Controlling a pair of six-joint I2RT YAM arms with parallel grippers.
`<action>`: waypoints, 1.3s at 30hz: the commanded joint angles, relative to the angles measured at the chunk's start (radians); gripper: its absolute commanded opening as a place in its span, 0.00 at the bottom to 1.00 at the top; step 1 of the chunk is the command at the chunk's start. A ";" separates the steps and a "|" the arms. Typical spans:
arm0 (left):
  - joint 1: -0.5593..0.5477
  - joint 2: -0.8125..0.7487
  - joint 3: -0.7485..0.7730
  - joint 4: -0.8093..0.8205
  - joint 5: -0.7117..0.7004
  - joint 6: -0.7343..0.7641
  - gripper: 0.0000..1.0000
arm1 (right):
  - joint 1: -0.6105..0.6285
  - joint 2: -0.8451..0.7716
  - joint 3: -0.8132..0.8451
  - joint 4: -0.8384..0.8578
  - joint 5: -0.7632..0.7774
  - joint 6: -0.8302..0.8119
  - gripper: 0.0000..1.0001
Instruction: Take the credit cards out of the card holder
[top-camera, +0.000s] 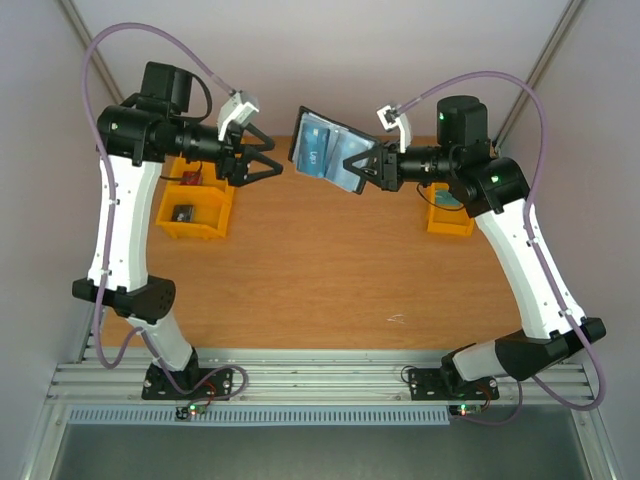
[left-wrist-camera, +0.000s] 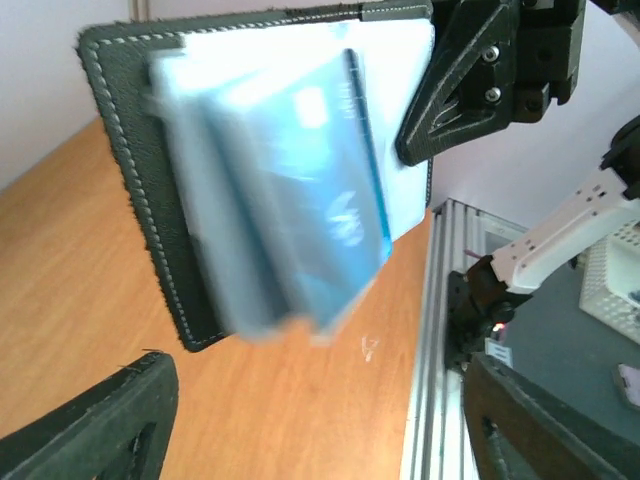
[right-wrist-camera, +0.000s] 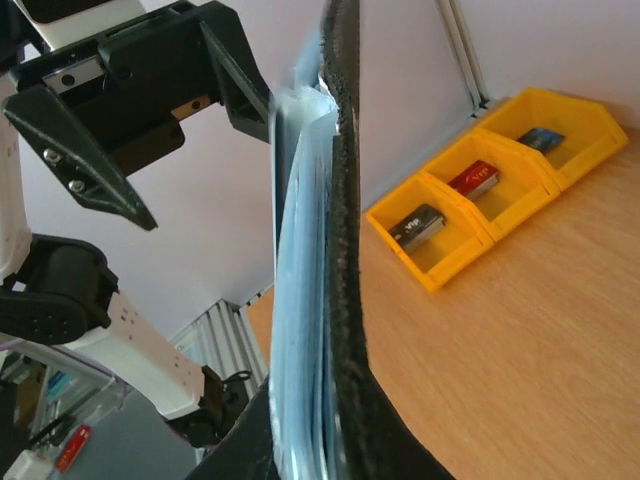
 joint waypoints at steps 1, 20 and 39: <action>-0.016 -0.036 -0.046 -0.038 0.053 0.114 0.86 | 0.001 0.014 0.064 -0.082 -0.005 -0.031 0.01; -0.072 -0.005 -0.048 -0.004 0.053 0.096 1.00 | 0.008 -0.005 0.066 -0.079 -0.326 -0.180 0.01; -0.145 -0.020 -0.061 -0.091 0.127 0.196 0.00 | -0.034 -0.006 0.064 -0.124 -0.032 -0.149 0.36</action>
